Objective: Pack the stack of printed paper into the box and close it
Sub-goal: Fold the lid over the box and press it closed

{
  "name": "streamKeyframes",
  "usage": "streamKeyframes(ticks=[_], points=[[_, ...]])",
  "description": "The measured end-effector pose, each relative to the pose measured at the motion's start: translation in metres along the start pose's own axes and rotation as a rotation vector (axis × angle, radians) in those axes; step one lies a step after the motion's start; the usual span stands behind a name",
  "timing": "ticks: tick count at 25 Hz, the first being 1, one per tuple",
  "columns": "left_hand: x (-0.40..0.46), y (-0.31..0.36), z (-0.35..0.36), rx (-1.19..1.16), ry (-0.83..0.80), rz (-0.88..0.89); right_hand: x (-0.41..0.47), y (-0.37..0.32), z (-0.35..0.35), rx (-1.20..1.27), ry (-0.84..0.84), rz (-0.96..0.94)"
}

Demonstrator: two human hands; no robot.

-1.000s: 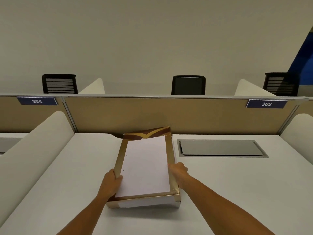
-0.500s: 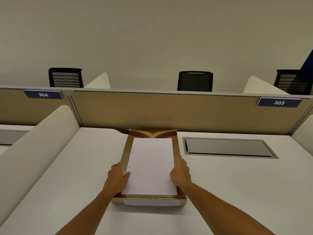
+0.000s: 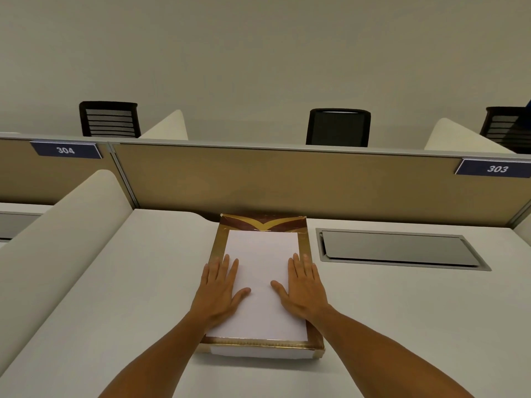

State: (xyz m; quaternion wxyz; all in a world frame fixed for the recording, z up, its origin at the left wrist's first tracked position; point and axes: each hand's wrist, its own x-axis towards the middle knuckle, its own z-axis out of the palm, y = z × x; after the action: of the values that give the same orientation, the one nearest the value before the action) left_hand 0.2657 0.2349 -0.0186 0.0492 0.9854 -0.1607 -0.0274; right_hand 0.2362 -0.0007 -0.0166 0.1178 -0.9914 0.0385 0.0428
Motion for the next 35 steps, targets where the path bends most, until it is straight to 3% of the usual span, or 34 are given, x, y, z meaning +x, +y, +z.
streamKeyframes(ticks=[20, 28, 35], points=[[0.003, -0.001, 0.016, 0.085, -0.012, 0.017, -0.001, 0.004, 0.022, -0.072, 0.041, -0.011], [0.003, 0.006, 0.004, 0.117, -0.055, -0.007, 0.000, 0.001, 0.012, -0.094, -0.031, -0.009], [0.020, 0.016, -0.029, 0.149, -0.208, -0.006, 0.004, 0.000, -0.014, -0.033, -0.194, -0.018]])
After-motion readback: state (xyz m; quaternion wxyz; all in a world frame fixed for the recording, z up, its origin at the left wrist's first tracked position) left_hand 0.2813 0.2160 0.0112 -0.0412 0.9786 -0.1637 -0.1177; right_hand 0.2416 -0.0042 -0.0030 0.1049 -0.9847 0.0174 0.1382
